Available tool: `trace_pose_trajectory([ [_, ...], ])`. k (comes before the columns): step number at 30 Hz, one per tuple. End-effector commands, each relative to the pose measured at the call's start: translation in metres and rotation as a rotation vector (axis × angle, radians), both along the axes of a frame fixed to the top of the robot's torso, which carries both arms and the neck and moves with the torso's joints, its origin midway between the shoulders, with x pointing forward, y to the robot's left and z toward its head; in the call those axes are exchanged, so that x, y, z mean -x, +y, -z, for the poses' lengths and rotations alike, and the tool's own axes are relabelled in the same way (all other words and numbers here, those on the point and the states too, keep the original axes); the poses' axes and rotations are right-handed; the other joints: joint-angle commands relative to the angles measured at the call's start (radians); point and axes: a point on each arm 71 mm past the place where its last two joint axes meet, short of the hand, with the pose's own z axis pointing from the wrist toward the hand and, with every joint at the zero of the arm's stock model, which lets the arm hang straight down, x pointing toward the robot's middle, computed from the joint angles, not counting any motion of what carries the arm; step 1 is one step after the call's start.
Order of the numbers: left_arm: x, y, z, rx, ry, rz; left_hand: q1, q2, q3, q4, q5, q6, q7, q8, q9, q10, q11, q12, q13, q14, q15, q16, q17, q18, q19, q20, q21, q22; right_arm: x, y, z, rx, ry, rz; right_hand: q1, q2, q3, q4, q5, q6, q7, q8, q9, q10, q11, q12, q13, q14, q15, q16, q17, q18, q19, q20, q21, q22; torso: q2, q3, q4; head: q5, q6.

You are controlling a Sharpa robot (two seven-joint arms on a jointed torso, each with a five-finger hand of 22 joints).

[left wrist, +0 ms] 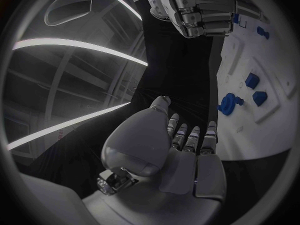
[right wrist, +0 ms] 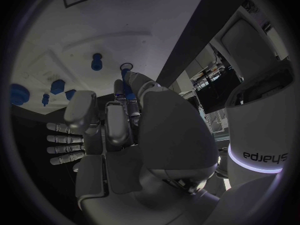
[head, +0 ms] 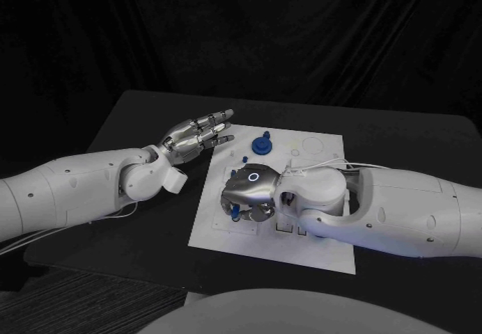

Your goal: Assemble the parts on the task board

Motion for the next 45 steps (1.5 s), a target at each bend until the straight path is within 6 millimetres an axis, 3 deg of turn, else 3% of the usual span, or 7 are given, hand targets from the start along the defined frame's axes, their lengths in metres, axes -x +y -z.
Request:
trace_pose_trajectory([
  [1,0.0005,-0.0008,-0.0012,0.019,-0.010,0.001,-0.011,0.002,0.000,0.005,-0.003,0.001,-0.006,0.001,0.000,0.001,0.005,0.006,0.001,-0.002,0.000,0.005,0.001,0.002,-0.001,0.000,-0.004,0.001,0.0001,-0.0009,0.0019,0.013,-0.006,0.017,0.002,0.002,0.005,0.000,0.006,0.006,-0.001,0.000,0.002,0.005,0.000,0.004,0.002,0.020,0.001,0.003,0.000,0.009,0.003,0.004,0.003,0.149,0.000,-0.0007,0.0004,-0.005,0.000],
  [22,0.0002,-0.0007,-0.0010,0.018,-0.008,0.003,-0.008,-0.001,0.001,0.004,0.001,0.007,0.000,0.003,0.001,0.001,-0.001,0.009,0.001,-0.001,-0.001,0.006,0.001,0.002,0.002,0.000,-0.002,0.003,0.0006,-0.0048,0.0094,0.044,0.013,0.033,-0.001,0.000,0.010,-0.008,0.006,0.000,-0.002,-0.011,0.003,-0.005,0.002,0.001,0.005,0.016,-0.005,-0.005,-0.010,0.013,-0.003,0.001,-0.012,0.145,0.000,-0.0006,0.0007,-0.008,0.000],
  [27,0.0000,-0.0008,-0.0009,0.018,-0.008,0.003,-0.007,-0.001,0.002,0.003,0.002,0.008,0.002,0.003,0.001,0.001,-0.003,0.009,0.001,-0.002,-0.001,0.006,0.001,0.003,0.003,0.000,-0.002,0.003,0.0007,-0.0041,0.0098,0.038,0.012,0.034,-0.013,-0.003,0.016,-0.015,-0.003,-0.038,-0.004,-0.043,-0.003,-0.032,0.005,-0.004,0.010,0.009,-0.006,-0.010,-0.016,0.015,-0.011,-0.001,-0.024,0.142,0.000,-0.0005,0.0007,-0.010,0.000],
  [29,-0.0001,-0.0008,-0.0009,0.018,-0.008,0.004,-0.007,-0.001,0.002,0.003,0.002,0.008,0.002,0.003,0.001,0.001,-0.003,0.009,0.001,-0.002,-0.001,0.006,0.001,0.003,0.003,0.000,-0.002,0.003,0.0009,-0.0037,0.0101,0.037,0.012,0.038,-0.022,-0.007,0.023,-0.017,-0.016,-0.094,-0.013,-0.080,-0.016,-0.059,0.012,-0.011,0.011,0.003,-0.003,-0.019,-0.025,0.017,-0.020,0.001,-0.043,0.137,0.000,-0.0005,0.0007,-0.011,0.000],
  [30,-0.0002,-0.0008,-0.0008,0.018,-0.008,0.004,-0.007,-0.001,0.002,0.003,0.002,0.008,0.002,0.003,0.001,0.001,-0.003,0.009,0.001,-0.002,-0.001,0.006,0.001,0.003,0.003,0.000,-0.002,0.003,0.0011,-0.0035,0.0102,0.035,0.012,0.038,-0.029,-0.013,0.028,-0.017,-0.021,-0.133,-0.037,-0.106,-0.026,-0.083,0.018,-0.018,0.011,-0.003,-0.001,-0.024,-0.032,0.019,-0.026,0.003,-0.053,0.135,0.000,-0.0005,0.0001,-0.011,0.000],
  [32,-0.0004,-0.0006,-0.0008,0.017,-0.008,0.003,-0.007,-0.001,0.002,0.003,0.002,0.008,0.002,0.003,0.001,0.001,-0.003,0.009,0.001,-0.002,-0.001,0.006,0.001,0.003,0.003,0.000,-0.002,0.003,0.0014,-0.0030,0.0105,0.032,0.012,0.039,-0.040,-0.019,0.035,-0.016,-0.022,-0.169,-0.052,-0.130,-0.036,-0.117,0.029,-0.030,0.007,-0.003,0.006,-0.019,-0.027,0.018,-0.028,0.007,-0.053,0.135,0.000,-0.0008,0.0005,-0.012,0.000],
  [45,-0.0012,0.0005,-0.0002,0.013,-0.005,0.003,-0.006,-0.001,0.003,0.003,0.003,0.007,0.003,0.003,0.001,0.001,-0.003,0.008,0.001,-0.002,-0.001,0.005,0.001,0.002,0.003,0.000,-0.002,0.002,0.0008,-0.0050,0.0112,0.009,0.005,0.061,-0.076,-0.037,0.023,-0.014,-0.084,-0.286,-0.096,-0.190,-0.079,-0.212,0.043,-0.051,-0.005,-0.025,0.020,-0.026,-0.043,0.026,-0.052,0.023,-0.092,0.125,0.000,-0.0004,0.0007,-0.009,0.000],
])
